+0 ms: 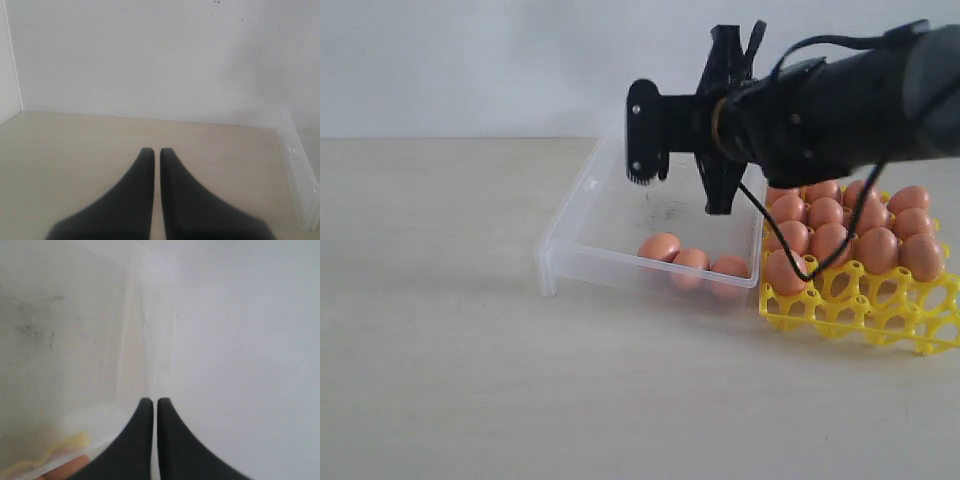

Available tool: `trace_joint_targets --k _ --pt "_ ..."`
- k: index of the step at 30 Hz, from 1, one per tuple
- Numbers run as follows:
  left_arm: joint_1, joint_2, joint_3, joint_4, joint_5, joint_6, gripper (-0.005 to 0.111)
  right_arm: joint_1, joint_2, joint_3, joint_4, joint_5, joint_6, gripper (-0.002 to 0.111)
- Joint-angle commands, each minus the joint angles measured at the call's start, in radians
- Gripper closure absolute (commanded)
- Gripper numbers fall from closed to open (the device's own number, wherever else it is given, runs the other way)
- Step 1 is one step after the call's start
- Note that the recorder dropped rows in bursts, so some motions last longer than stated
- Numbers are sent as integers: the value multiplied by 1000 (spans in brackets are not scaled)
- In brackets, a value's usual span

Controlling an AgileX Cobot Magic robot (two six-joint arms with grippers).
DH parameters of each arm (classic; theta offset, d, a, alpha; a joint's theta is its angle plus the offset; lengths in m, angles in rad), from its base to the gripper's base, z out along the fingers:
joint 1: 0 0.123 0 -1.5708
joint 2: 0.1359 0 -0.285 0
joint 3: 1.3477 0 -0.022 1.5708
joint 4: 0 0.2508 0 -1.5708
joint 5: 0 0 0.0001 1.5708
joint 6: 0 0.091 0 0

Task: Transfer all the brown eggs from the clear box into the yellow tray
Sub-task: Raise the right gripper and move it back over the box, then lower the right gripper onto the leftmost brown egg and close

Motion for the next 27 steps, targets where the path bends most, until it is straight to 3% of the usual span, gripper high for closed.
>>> trace_joint_targets --k 1,5,7,11,18,23,27 --pt "-6 -3 3 -2 2 -1 103 -30 143 -392 1020 471 -565 108" --pt "-6 -3 3 -2 2 -1 103 -107 315 -837 1687 803 -810 108" --pt "-6 -3 3 -2 2 -1 103 -108 343 -912 1706 803 -813 108" --pt "-6 -3 3 -2 2 -1 103 -84 358 -954 1702 803 -1015 106" --pt "-6 -3 3 -2 2 -1 103 -82 386 -834 1817 758 -1443 78" --pt "-6 -3 3 -2 2 -1 103 -58 387 -759 1733 803 -1772 86" --pt "-6 -3 3 -2 2 -1 103 -50 387 -719 1691 803 -1871 86"
